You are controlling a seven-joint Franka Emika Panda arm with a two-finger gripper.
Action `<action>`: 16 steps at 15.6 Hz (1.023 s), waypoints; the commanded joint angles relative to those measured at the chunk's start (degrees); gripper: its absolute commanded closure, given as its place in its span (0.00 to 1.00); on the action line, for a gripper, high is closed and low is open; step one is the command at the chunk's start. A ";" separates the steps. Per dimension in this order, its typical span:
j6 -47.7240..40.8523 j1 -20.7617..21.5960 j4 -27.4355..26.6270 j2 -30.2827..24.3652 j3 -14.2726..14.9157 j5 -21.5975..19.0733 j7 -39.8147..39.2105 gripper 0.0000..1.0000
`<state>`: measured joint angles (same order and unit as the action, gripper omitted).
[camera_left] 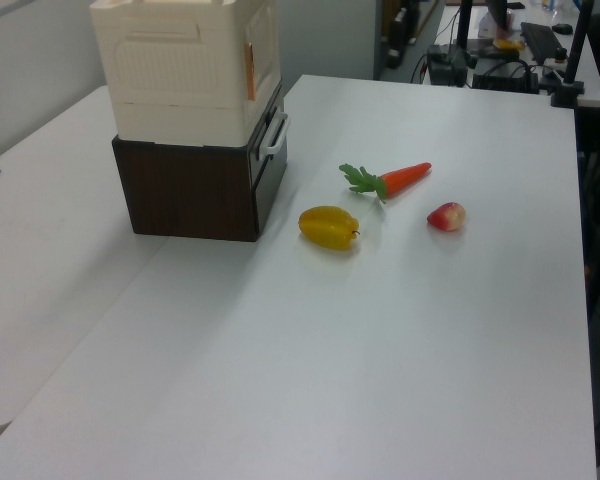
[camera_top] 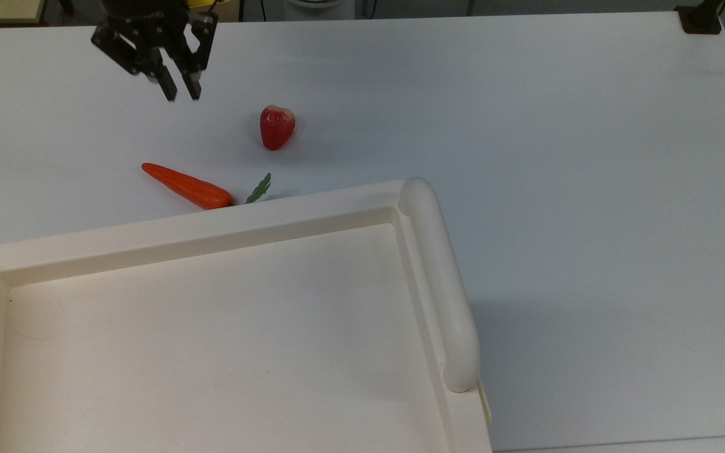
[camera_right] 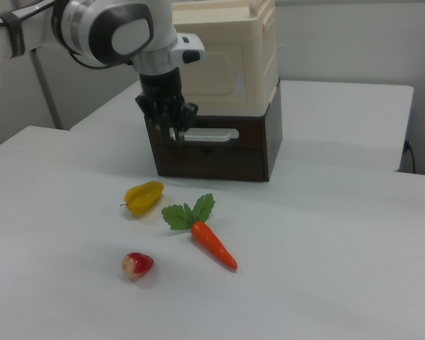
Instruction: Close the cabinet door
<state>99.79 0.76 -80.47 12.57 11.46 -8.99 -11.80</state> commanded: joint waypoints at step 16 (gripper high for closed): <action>-9.18 -0.15 -4.78 -5.36 0.32 6.97 4.77 0.00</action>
<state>89.36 0.30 -82.96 8.73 11.21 -1.03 -4.57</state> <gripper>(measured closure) 0.000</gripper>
